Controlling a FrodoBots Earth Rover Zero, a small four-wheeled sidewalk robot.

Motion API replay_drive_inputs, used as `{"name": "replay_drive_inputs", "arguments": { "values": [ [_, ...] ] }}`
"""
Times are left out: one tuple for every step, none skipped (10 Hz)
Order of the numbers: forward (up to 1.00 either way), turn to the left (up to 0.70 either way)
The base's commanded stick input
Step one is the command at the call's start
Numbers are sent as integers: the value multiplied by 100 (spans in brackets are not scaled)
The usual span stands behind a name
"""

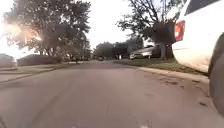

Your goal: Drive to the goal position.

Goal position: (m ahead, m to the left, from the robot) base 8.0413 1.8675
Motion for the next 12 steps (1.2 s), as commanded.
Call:
{"name": "replay_drive_inputs", "arguments": {
  "values": [
    [100,0],
    [100,0],
    [100,0],
    [100,0],
    [100,0],
    [100,0],
    [100,-13],
    [100,-31],
    [100,-38],
    [100,-24],
    [100,-3],
    [100,0]
  ]
}}
